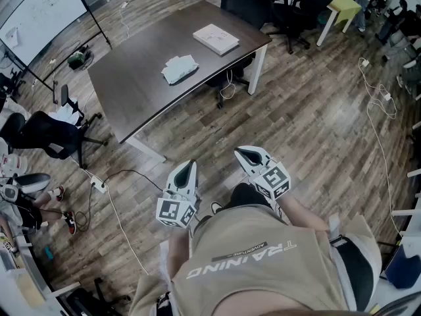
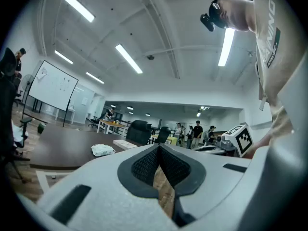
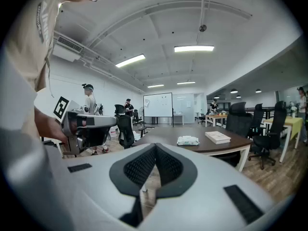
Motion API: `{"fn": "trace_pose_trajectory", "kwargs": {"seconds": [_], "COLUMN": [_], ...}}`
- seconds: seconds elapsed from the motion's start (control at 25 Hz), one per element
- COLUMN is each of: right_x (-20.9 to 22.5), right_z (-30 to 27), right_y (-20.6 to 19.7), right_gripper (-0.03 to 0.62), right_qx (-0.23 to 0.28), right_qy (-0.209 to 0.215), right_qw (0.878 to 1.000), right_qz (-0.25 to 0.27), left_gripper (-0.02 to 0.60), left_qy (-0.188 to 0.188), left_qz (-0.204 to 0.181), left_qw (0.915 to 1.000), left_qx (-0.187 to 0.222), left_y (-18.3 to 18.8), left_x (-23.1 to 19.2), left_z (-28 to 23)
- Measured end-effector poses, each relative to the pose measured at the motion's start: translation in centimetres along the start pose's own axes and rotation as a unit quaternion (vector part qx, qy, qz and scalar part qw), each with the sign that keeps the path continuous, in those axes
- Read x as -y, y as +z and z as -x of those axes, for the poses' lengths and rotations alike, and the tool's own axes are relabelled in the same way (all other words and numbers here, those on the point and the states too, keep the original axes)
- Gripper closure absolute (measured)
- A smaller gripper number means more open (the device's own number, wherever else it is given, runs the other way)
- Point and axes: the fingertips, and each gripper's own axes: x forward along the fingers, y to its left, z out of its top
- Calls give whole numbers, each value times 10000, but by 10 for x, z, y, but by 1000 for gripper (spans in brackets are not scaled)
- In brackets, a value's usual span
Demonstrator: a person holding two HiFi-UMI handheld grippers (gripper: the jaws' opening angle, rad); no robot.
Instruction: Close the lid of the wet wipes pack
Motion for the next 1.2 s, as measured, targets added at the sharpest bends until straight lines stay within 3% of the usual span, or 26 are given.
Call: {"fn": "trace_pose_trajectory", "kwargs": {"seconds": [0.16, 0.44, 0.64, 0.8, 1.2], "right_x": [-3, -4, 17, 42, 128], "right_z": [5, -12, -11, -27, -83], "right_y": [0, 17, -2, -11, 17], "right_gripper": [580, 580, 580, 580, 580], "right_qx": [-45, 202, -79, -162, 24], "right_qy": [10, -132, -315, -352, -108], "right_qw": [10000, 9996, 9989, 9980, 9992], "right_qz": [-28, -118, -336, -506, -393], "left_gripper": [577, 577, 577, 577, 577], "left_qy": [-1, 112, 77, 21, 162], "left_qz": [16, 109, 255, 207, 156], "left_qw": [10000, 9999, 9992, 9989, 9980], "left_qx": [0, -50, -294, -416, -599], "left_y": [2, 0, -13, -11, 18], "left_x": [8, -16, -23, -36, -80], "left_z": [5, 9, -9, -40, -148]}}
